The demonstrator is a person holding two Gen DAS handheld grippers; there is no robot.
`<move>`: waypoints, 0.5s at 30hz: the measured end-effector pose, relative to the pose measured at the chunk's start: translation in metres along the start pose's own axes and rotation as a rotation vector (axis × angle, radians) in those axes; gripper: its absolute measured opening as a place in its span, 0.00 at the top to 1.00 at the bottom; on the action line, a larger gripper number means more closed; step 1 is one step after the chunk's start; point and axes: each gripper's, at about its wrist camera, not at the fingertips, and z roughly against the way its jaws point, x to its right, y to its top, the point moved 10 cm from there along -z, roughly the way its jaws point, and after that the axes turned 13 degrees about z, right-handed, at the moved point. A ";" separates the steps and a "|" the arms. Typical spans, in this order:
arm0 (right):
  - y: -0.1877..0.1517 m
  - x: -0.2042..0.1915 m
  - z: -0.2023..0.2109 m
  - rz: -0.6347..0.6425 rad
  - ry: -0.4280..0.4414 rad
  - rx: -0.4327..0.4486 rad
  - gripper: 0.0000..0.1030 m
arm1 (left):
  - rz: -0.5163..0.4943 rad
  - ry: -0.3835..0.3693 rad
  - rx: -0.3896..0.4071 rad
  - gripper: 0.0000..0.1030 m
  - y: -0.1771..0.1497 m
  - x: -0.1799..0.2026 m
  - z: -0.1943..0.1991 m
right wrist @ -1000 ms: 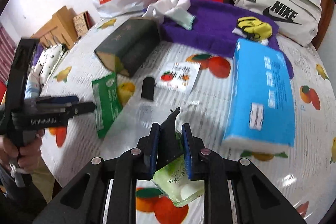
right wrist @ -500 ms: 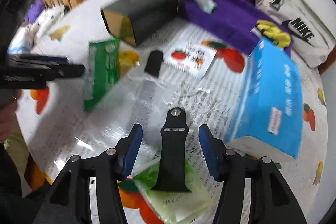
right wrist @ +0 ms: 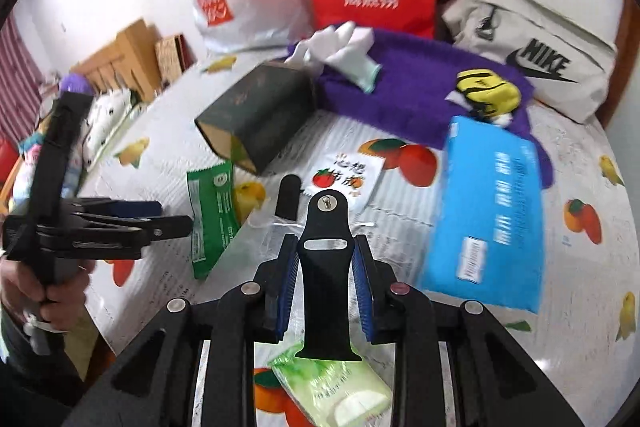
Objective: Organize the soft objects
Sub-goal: 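Grasp the green sachet with the left tool while the right tool lifts the black strap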
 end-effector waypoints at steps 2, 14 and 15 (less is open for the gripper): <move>-0.002 0.008 0.007 -0.020 -0.011 0.014 0.74 | 0.017 0.014 0.012 0.30 0.003 0.006 -0.003; -0.051 0.048 0.027 -0.120 -0.015 0.011 0.74 | 0.019 0.267 0.136 0.17 0.019 0.026 -0.034; -0.056 0.051 0.027 -0.124 -0.020 0.005 0.74 | 0.002 0.281 0.133 0.17 0.017 0.026 -0.034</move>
